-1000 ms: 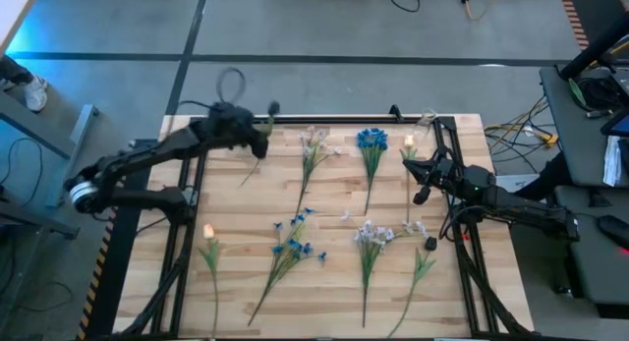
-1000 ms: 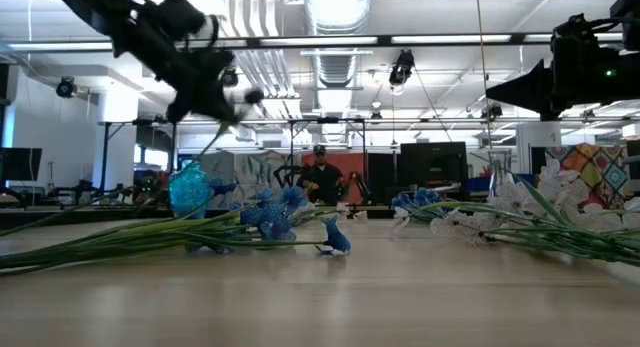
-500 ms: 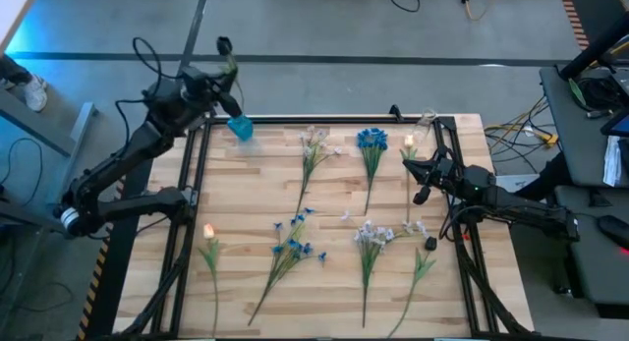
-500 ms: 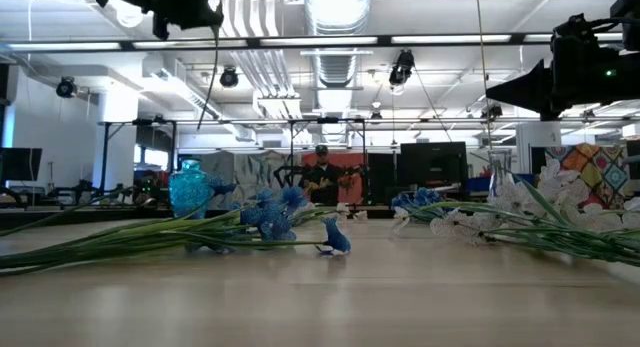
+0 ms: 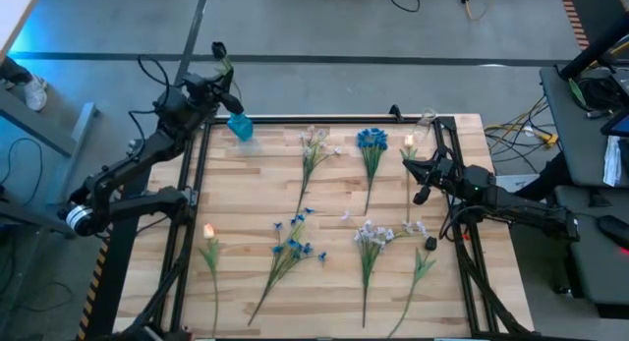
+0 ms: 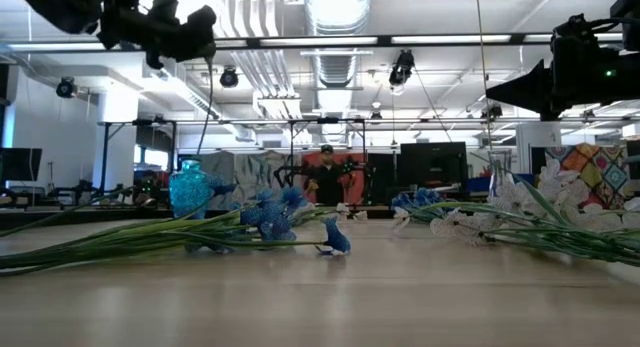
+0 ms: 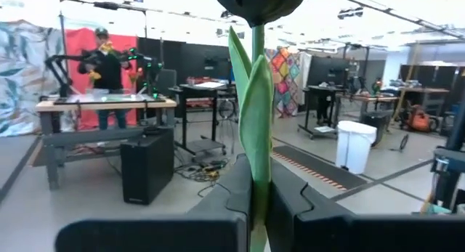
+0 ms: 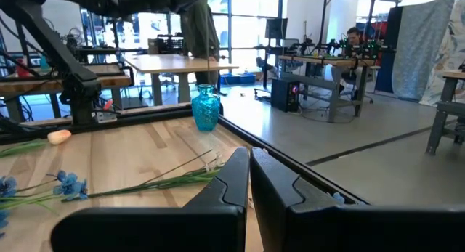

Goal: Sort flowers into vase by color
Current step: Put the top black tulip into the blue vase

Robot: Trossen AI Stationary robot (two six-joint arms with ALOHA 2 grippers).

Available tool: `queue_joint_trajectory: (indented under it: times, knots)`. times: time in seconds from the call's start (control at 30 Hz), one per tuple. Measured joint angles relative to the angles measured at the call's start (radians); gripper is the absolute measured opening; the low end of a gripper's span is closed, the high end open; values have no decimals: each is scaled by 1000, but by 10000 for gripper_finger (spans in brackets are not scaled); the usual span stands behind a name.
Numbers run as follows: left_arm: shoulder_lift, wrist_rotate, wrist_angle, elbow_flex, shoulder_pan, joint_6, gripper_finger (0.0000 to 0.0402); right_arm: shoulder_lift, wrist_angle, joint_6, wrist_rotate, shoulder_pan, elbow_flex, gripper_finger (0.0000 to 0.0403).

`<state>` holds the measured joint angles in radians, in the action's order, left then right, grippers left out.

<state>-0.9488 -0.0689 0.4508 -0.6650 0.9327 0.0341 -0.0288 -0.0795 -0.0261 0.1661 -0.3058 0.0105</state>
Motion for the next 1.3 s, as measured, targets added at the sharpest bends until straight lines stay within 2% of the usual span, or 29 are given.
queue_joint_trajectory:
  times: [0.43, 0.67, 0.8, 0.93, 1.2, 1.3]
  knots:
    - [18, 35, 46, 143, 12, -21, 0, 0, 0, 0, 0, 0, 0, 9]
    - [17, -6, 83, 201, 13, -73, 3, 0, 0, 0, 0, 0, 0, 9]
    - [17, -72, 76, 215, 13, -114, 25, 0, -47, 70, -20, 0, 0, 9]
    - [17, -72, 4, 205, 14, -152, 52, 0, -44, 134, -25, 0, 0, 9]
    - [23, -73, -151, 180, 14, -192, 106, 0, -37, 123, -25, 0, 0, 9]
    - [29, -103, -212, 172, 14, -214, 122, 0, -37, 123, -25, 0, 0, 9]
